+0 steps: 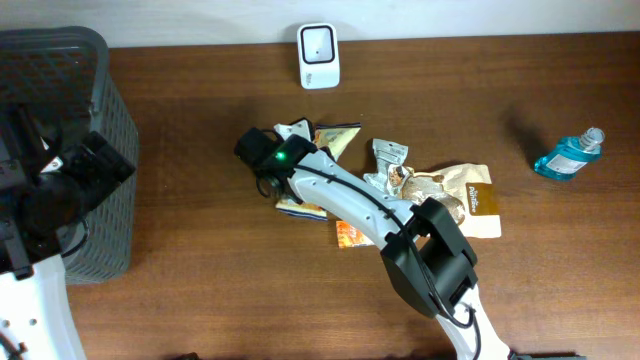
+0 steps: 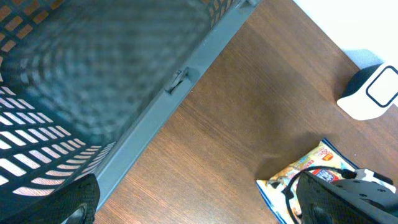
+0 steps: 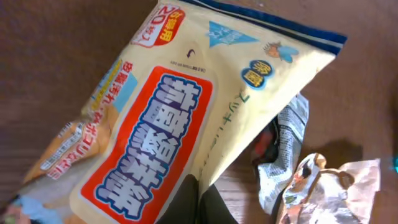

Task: Scan the item barcode

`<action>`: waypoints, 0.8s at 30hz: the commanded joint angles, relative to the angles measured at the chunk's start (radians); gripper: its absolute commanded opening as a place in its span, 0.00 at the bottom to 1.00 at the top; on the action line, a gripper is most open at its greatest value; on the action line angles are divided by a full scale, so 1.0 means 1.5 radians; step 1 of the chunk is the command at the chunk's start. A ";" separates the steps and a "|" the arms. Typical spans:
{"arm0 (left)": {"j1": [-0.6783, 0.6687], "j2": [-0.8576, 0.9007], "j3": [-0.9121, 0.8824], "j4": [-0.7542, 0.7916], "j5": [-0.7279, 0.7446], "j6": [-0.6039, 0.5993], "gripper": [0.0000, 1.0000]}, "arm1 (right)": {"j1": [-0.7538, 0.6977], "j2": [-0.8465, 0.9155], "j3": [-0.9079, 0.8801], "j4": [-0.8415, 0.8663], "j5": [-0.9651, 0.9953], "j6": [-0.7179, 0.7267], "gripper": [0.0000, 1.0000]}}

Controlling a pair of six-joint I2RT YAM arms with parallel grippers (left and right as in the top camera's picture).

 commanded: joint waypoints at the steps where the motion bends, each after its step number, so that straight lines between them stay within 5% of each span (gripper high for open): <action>1: 0.003 -0.006 0.004 -0.001 0.005 -0.006 0.99 | 0.001 -0.053 0.072 -0.041 -0.019 0.034 0.04; 3: 0.003 -0.006 0.004 -0.001 0.005 -0.006 0.99 | 0.001 -0.070 0.111 -0.075 -0.021 0.033 0.05; 6: 0.003 -0.006 0.004 -0.001 0.005 -0.006 0.99 | -0.001 -0.083 0.174 -0.139 -0.022 0.033 0.52; 9: 0.003 -0.006 0.004 -0.001 0.005 -0.006 0.99 | -0.002 -0.101 0.241 -0.213 -0.021 0.026 0.67; 11: 0.003 -0.006 0.004 -0.001 0.005 -0.006 0.99 | -0.003 -0.114 0.272 -0.244 -0.020 0.026 0.99; 24: 0.004 -0.006 0.004 -0.001 0.005 -0.006 0.99 | -0.171 -0.269 0.319 -0.351 -0.018 0.026 0.99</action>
